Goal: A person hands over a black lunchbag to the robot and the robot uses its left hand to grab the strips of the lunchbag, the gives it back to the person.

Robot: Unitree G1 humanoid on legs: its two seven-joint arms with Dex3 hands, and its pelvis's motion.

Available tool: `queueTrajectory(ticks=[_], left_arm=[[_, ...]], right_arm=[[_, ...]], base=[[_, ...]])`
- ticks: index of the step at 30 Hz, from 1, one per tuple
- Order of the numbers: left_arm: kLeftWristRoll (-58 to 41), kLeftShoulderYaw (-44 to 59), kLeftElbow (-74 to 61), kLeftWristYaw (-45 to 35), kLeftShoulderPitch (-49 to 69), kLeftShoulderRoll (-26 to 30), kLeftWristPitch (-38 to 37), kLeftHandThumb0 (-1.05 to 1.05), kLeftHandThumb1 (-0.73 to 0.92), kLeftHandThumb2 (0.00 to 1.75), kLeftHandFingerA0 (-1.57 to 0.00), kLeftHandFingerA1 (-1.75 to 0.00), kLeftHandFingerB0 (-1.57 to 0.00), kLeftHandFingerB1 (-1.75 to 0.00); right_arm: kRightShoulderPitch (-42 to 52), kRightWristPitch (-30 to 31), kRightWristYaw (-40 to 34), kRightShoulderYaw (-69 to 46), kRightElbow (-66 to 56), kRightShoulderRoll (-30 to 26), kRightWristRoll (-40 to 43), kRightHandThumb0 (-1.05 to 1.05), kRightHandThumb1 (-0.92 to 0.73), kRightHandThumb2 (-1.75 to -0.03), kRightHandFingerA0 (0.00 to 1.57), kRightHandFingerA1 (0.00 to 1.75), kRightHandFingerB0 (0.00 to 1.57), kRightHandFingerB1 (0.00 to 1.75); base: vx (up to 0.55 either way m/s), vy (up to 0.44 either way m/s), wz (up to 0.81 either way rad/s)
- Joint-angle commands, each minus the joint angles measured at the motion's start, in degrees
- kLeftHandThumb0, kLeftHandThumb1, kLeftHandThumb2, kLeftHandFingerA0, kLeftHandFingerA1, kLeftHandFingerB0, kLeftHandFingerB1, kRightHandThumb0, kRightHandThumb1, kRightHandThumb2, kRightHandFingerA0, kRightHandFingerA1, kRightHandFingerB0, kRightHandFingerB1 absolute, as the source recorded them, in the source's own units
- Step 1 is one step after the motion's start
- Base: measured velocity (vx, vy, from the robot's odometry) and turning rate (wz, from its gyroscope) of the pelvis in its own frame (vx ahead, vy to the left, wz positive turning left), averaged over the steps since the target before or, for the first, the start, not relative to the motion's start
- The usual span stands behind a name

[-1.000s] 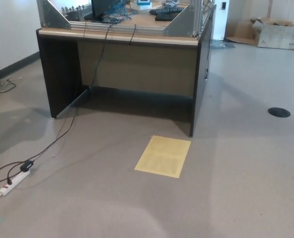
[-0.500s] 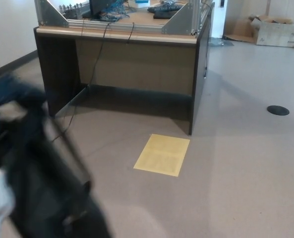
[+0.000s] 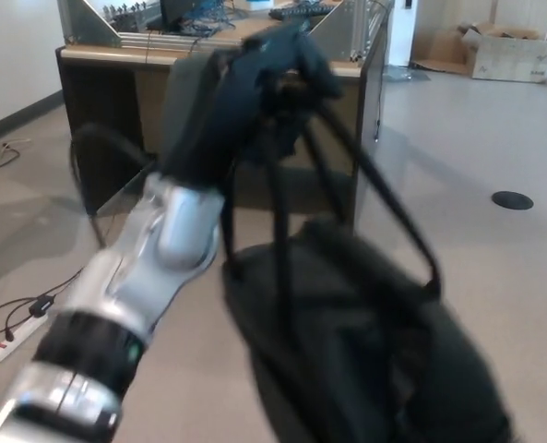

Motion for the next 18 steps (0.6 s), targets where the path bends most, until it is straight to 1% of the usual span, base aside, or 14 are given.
queueTrajectory(ticks=[1, 2, 3, 4, 6, 7, 10, 11, 12, 13, 14, 15, 16, 18], left_arm=[[1.83, -0.9, 5.95, 4.16, -7.15, -0.67, 5.01, -0.12, 0.61, 0.83, -1.16, -1.47, -0.8, -1.27], [0.72, -0.93, 6.4, 2.46, -7.61, -1.06, 3.96, -0.04, 0.78, 0.68, -0.77, -1.74, -0.64, -1.48], [0.52, -1.5, 6.06, 1.23, -7.78, -1.51, 3.21, -0.15, 0.79, 0.62, -0.81, -1.75, -0.72, -1.31], [0.84, -2.31, 5.3, 0.35, -7.77, -1.95, 2.74, -0.15, 0.79, 0.62, -0.81, -1.75, -0.72, -1.31], [1.96, -3.8, 5.22, 1.27, -8.27, -2.63, 2.18, -0.12, 0.72, 0.6, -0.82, -1.74, -0.69, -1.45], [3.36, -4.99, 5.35, 2.84, -8.82, -3.02, 2.09, -0.19, 0.53, 0.86, -1.17, -1.39, -0.81, -1.18], [4.86, -8.24, 4.36, 1.92, -9.15, -4.61, 1.89, -0.28, 0.47, 0.83, -1.14, -1.38, -0.78, -1.17], [4.88, -8.74, 4.5, 1.65, -9.32, -5.07, 2.1, -0.32, 0.54, 0.54, -0.78, -1.74, -0.73, -1.29], [4.88, -9.21, 4.7, 1.63, -9.57, -5.52, 2.47, -0.32, 0.54, 0.54, -0.78, -1.74, -0.73, -1.29], [5.5, -9.91, 5.07, 2.51, -10.06, -6.17, 3.09, -0.34, 0.57, 0.56, -0.81, -1.75, -0.68, -1.35], [5.66, -10.34, 5.62, 3.42, -10.58, -7.15, 3.42, -0.29, 0.49, 0.86, -1.17, -1.39, -0.78, -1.16], [5.14, -10.44, 6.34, 3.37, -11.21, -8.13, 3.51, -0.13, 0.56, 0.88, -1.21, -1.43, -0.82, -1.23], [4.76, -10.47, 7.12, 3.29, -11.79, -8.73, 3.29, -0.08, 0.76, 0.7, -0.84, -1.75, -0.6, -1.54], [4.42, -10.54, 8.35, 3.56, -12.68, -9.24, 2.77, -0.08, 0.76, 0.7, -0.84, -1.75, -0.6, -1.54]], right_arm=[[-0.96, 0.68, 0.49, 0.52, 0.99, 0.39, -0.1, -0.41, -0.69, -0.6, 0.72, 0.5, 0.41, 0.34], [-0.83, 0.51, 0.6, 0.42, 1.42, 0.83, 0.21, -0.42, -0.68, -0.6, 0.72, 0.51, 0.42, 0.34], [-0.65, 0.43, 0.77, 0.43, 1.68, 0.98, 0.33, -0.43, -0.68, -0.6, 0.71, 0.5, 0.41, 0.34], [-0.48, 0.41, 0.93, 0.49, 1.8, 0.95, 0.29, -0.43, -0.68, -0.6, 0.71, 0.5, 0.41, 0.34], [-0.76, 0.62, 1.3, 0.42, 1.96, 0.93, 0.45, -0.42, -0.68, -0.6, 0.7, 0.49, 0.4, 0.34], [-1.06, 0.69, 1.62, 0.29, 2.06, 1.08, 0.7, -0.42, -0.69, -0.6, 0.68, 0.5, 0.4, 0.34], [-0.38, 0.77, 0.74, 0.91, 2.42, 1.51, -0.18, -0.42, -0.69, -0.6, 0.68, 0.49, 0.4, 0.34], [-0.13, 0.5, 0.6, 1.0, 2.47, 1.58, -0.26, -0.41, -0.7, -0.6, 0.67, 0.49, 0.4, 0.34], [-0.01, 0.28, 0.5, 1.06, 2.5, 1.6, -0.33, -0.41, -0.7, -0.6, 0.67, 0.49, 0.4, 0.34], [0.2, 0.12, 0.29, 1.25, 2.41, 1.48, -0.58, -0.4, -0.7, -0.6, 0.65, 0.48, 0.4, 0.34], [0.41, 0.2, -0.28, 1.49, 2.2, 1.35, -0.96, -0.4, -0.7, -0.61, 0.64, 0.47, 0.39, 0.34], [0.58, 0.21, -0.39, 1.45, 1.76, 1.48, -0.79, -0.38, -0.7, -0.6, 0.65, 0.48, 0.4, 0.34], [0.55, 0.22, -0.23, 1.24, 1.63, 1.6, -0.41, -0.37, -0.7, -0.6, 0.69, 0.5, 0.4, 0.34], [0.38, 0.34, -0.07, 0.95, 1.53, 1.58, -0.02, -0.37, -0.7, -0.6, 0.69, 0.5, 0.4, 0.34]], base=[[0.0, 0.0, 0.0], [0.0, 0.0, 0.0], [0.0, 0.0, 0.0], [0.0, 0.0, 0.0], [0.0, 0.0, 0.0], [0.0, 0.0, 0.0], [0.0, 0.0, 0.0], [0.0, 0.0, 0.0], [0.0, 0.0, 0.0], [0.0, 0.0, 0.0], [0.0, 0.0, 0.0], [0.0, 0.0, 0.0], [0.0, 0.0, 0.0], [0.0, 0.0, 0.0]])
